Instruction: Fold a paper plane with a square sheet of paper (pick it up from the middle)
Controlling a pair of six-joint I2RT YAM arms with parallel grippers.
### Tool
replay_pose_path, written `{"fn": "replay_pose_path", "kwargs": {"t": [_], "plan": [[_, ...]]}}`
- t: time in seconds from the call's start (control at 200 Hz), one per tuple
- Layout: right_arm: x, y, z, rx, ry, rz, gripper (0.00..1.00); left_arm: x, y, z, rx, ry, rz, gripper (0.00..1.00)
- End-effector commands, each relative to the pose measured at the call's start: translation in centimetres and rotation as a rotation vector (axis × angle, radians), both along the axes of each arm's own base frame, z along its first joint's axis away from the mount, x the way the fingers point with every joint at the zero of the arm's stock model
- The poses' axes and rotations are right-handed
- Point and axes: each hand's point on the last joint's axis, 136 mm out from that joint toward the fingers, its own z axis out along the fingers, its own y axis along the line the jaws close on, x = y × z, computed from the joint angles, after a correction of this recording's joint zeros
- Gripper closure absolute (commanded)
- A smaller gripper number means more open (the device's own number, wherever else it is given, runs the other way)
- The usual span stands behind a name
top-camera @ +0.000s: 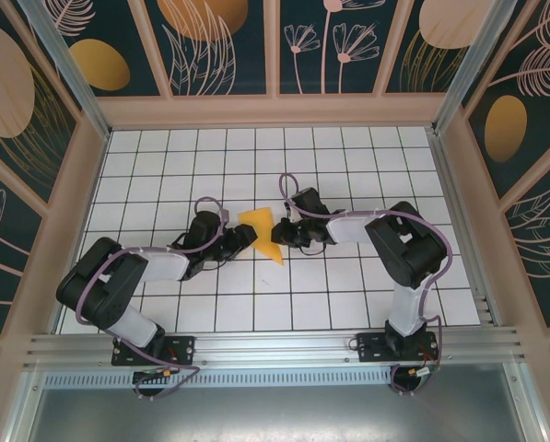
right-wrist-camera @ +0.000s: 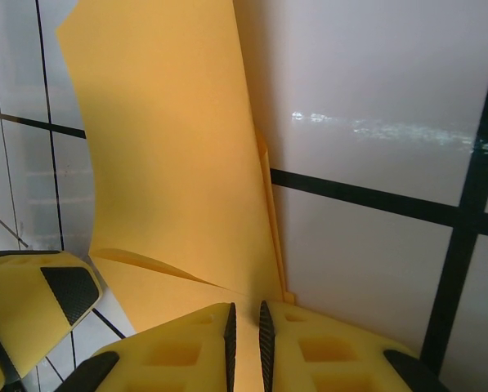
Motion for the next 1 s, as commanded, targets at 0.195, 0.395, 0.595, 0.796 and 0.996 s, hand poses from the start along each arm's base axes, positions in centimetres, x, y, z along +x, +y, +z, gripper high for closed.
{"fn": "replay_pose_path", "kwargs": {"t": [0.195,0.395,0.595,0.796,0.996], "plan": [[-1.5,-2.2,-2.8,-0.086,0.071,-0.031,0.79,0.7,-0.2,-0.7,0.04,0.035,0.019,0.33],[-1.5,-2.2,-2.9,-0.087,0.07,-0.032,0.79,1.0,0.7,-0.7,0.098,0.035,0.056,0.31],[-1.6,-2.3,-3.1,-0.091,0.073,-0.029,0.79,1.1,0.5,-0.5,0.093,0.031,0.049,0.3],[-1.7,-2.3,-3.0,-0.086,0.071,-0.021,0.79,1.4,-1.3,0.0,0.028,0.021,-0.008,0.36],[-1.4,-2.0,-2.3,-0.07,0.045,-0.001,0.79,1.5,-2.3,0.8,-0.012,0.002,-0.045,0.45]]}}
